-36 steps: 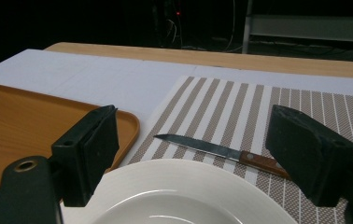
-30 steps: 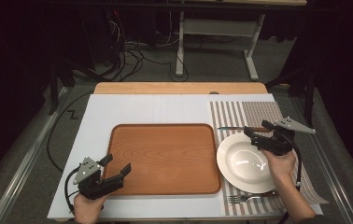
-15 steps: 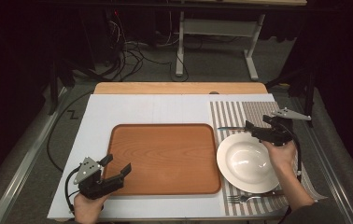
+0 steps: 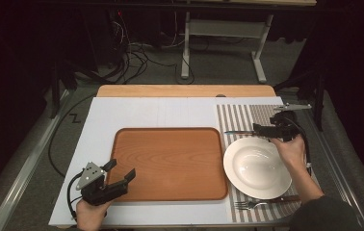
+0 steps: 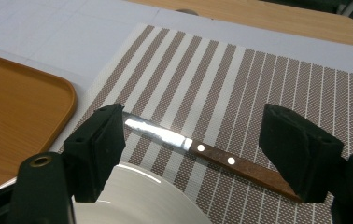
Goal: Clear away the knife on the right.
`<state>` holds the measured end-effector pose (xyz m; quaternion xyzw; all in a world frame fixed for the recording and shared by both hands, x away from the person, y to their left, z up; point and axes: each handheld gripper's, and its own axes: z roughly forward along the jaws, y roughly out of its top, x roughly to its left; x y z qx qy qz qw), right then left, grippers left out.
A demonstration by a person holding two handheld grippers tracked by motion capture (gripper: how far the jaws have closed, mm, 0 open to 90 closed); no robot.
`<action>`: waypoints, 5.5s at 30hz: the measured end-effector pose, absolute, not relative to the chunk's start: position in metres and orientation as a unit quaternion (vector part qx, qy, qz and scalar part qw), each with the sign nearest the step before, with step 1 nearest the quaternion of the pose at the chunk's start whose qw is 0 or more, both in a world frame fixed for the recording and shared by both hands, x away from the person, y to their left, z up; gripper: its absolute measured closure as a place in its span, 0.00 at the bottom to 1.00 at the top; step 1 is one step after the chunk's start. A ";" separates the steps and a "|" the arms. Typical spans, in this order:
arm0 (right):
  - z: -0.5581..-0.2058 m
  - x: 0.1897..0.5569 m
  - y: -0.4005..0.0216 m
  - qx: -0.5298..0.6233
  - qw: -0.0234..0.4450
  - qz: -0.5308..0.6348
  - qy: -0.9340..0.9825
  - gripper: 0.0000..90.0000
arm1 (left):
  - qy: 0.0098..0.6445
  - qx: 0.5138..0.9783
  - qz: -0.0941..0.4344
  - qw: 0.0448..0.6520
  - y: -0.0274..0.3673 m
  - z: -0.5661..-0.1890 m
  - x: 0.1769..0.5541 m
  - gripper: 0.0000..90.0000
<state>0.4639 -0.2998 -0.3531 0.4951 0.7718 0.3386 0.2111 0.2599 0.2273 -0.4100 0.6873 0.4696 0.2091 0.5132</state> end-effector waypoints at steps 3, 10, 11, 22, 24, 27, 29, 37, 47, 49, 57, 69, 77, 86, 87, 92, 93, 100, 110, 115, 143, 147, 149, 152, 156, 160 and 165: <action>-0.353 0.470 -0.300 0.498 0.202 0.320 0.780 0.28 | 0.469 0.688 0.209 0.513 0.227 -0.410 0.260 0.24; -0.356 0.480 -0.300 0.503 0.177 0.283 0.798 0.33 | 0.470 0.686 0.210 0.514 0.228 -0.410 0.260 0.24; -0.357 0.484 -0.298 0.499 0.172 0.268 0.806 0.33 | 0.470 0.686 0.210 0.514 0.228 -0.410 0.260 0.24; -0.363 0.503 -0.286 0.490 0.152 0.207 0.833 0.38 | 0.470 0.687 0.209 0.514 0.228 -0.410 0.260 0.24; -0.364 0.505 -0.286 0.491 0.150 0.199 0.835 0.38 | 0.470 0.687 0.209 0.513 0.227 -0.410 0.260 0.24; -0.367 0.510 -0.285 0.492 0.147 0.179 0.839 0.40 | 0.469 0.688 0.208 0.513 0.227 -0.410 0.260 0.24; -0.369 0.514 -0.285 0.492 0.145 0.167 0.842 0.41 | 0.469 0.686 0.211 0.515 0.227 -0.410 0.260 0.24; -0.380 0.525 -0.285 0.497 0.128 0.141 0.847 0.45 | 0.469 0.687 0.209 0.514 0.227 -0.410 0.260 0.24; -0.392 0.531 -0.285 0.493 0.124 0.118 0.853 0.44 | 0.467 0.691 0.206 0.512 0.226 -0.410 0.260 0.24; -0.393 0.531 -0.284 0.494 0.121 0.120 0.853 0.43 | 0.467 0.691 0.206 0.512 0.226 -0.410 0.260 0.24; -0.393 0.530 -0.288 0.488 0.105 0.120 0.858 0.42 | 0.467 0.691 0.206 0.512 0.226 -0.410 0.260 0.24; -0.395 0.529 -0.296 0.483 0.092 0.129 0.861 0.42 | 0.467 0.691 0.206 0.512 0.226 -0.410 0.260 0.24; -0.394 0.528 -0.297 0.488 0.097 0.127 0.858 0.47 | 0.467 0.691 0.206 0.512 0.226 -0.410 0.260 0.24; -0.394 0.528 -0.298 0.488 0.096 0.129 0.858 0.51 | 0.467 0.690 0.207 0.512 0.226 -0.410 0.260 0.24; -0.394 0.528 -0.298 0.487 0.093 0.130 0.859 0.51 | 0.467 0.691 0.207 0.512 0.226 -0.410 0.260 0.24; -0.394 0.527 -0.300 0.480 0.091 0.131 0.863 0.51 | 0.467 0.691 0.207 0.512 0.226 -0.410 0.260 0.24; -0.394 0.527 -0.300 0.479 0.091 0.130 0.863 0.51 | 0.467 0.691 0.207 0.512 0.226 -0.410 0.260 0.24; -0.393 0.528 -0.299 0.495 0.111 0.123 0.853 0.63 | 0.467 0.690 0.207 0.512 0.226 -0.410 0.260 0.25; -0.392 0.527 -0.299 0.498 0.102 0.123 0.853 0.72 | 0.467 0.690 0.208 0.512 0.226 -0.410 0.260 0.25; -0.392 0.526 -0.301 0.498 0.100 0.123 0.853 0.73 | 0.468 0.689 0.209 0.513 0.227 -0.410 0.260 0.25; -0.385 0.517 -0.306 0.492 0.139 0.092 0.855 0.87 | 0.469 0.689 0.208 0.513 0.227 -0.410 0.260 0.24; -0.379 0.510 -0.312 0.492 0.152 0.092 0.852 0.87 | 0.468 0.689 0.208 0.513 0.226 -0.410 0.260 0.24; -0.376 0.506 -0.315 0.494 0.157 0.094 0.850 0.87 | 0.469 0.689 0.208 0.513 0.227 -0.410 0.260 0.24; -0.366 0.499 -0.320 0.492 0.166 0.107 0.848 0.87 | 0.469 0.689 0.207 0.513 0.227 -0.410 0.260 0.24; -0.359 0.492 -0.323 0.488 0.169 0.115 0.849 0.87 | 0.469 0.688 0.208 0.512 0.227 -0.410 0.260 0.24; -0.350 0.481 -0.326 0.487 0.174 0.123 0.847 0.87 | 0.471 0.686 0.209 0.513 0.227 -0.410 0.260 0.24; -0.339 0.469 -0.328 0.488 0.172 0.136 0.845 0.87 | 0.474 0.684 0.210 0.513 0.227 -0.410 0.260 0.24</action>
